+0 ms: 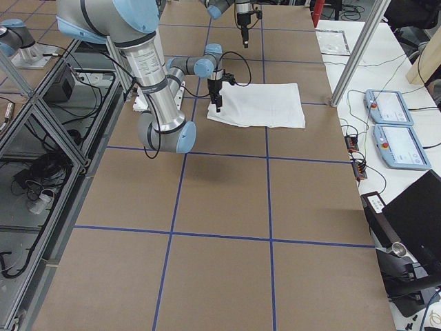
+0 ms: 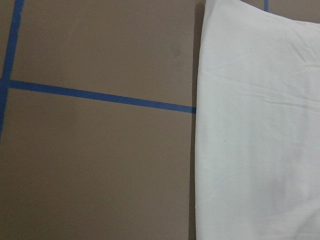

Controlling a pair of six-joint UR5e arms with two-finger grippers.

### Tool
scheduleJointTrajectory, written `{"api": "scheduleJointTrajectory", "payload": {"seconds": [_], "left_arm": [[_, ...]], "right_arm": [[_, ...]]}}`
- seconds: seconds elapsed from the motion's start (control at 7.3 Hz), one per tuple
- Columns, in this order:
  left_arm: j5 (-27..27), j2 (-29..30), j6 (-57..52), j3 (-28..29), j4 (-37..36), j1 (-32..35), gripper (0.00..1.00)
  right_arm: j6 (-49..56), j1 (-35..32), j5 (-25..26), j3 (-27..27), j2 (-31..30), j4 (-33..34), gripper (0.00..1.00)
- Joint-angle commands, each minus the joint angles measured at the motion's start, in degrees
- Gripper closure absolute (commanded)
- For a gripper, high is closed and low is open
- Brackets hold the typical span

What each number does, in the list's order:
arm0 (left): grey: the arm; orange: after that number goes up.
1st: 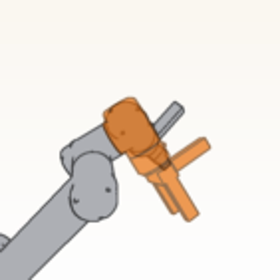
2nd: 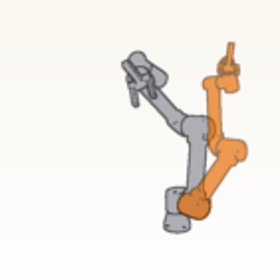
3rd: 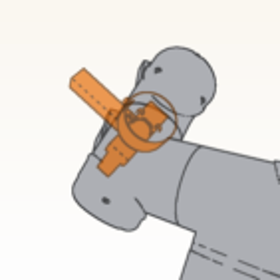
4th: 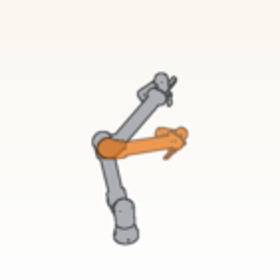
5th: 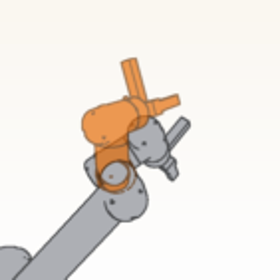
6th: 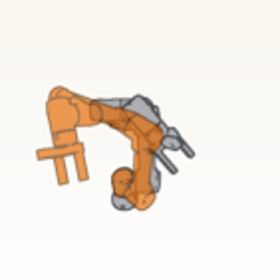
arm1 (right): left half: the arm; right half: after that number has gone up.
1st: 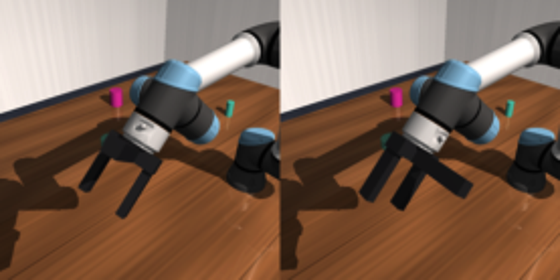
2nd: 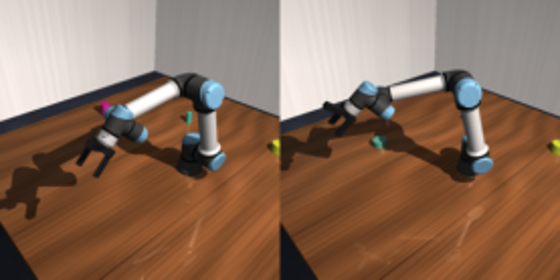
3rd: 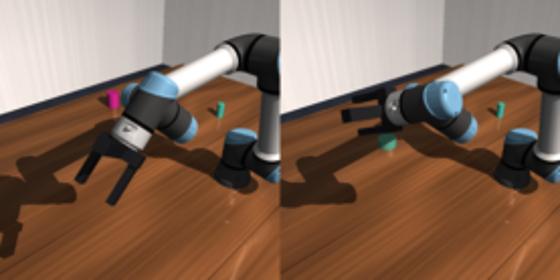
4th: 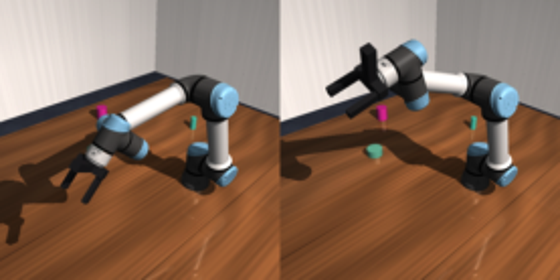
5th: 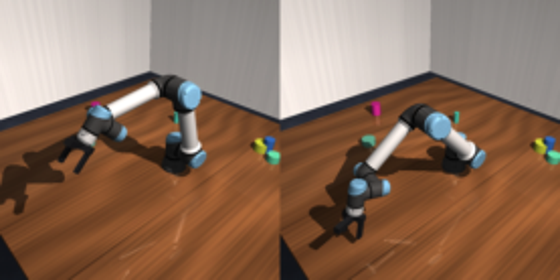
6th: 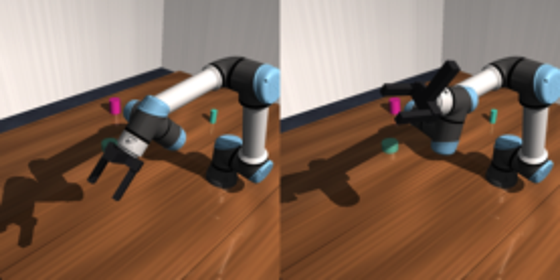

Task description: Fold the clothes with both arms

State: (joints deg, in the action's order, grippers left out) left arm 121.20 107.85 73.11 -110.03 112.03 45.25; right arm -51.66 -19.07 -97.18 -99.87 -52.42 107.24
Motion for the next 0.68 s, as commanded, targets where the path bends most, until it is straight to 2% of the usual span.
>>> {"api": "scheduleJointTrajectory", "payload": {"seconds": [0.0, 0.55], "left_arm": [[0.0, -0.2, -0.1, 0.7, 0.4, 0.0, 0.00], [0.0, 0.4, 0.1, 0.9, 0.3, -0.1, 0.00]], "right_arm": [[0.3, 0.1, 1.4, 3.8, 0.6, -3.5, 0.00], [0.5, -0.2, 0.7, 2.9, -1.0, -0.7, 0.00]]}}
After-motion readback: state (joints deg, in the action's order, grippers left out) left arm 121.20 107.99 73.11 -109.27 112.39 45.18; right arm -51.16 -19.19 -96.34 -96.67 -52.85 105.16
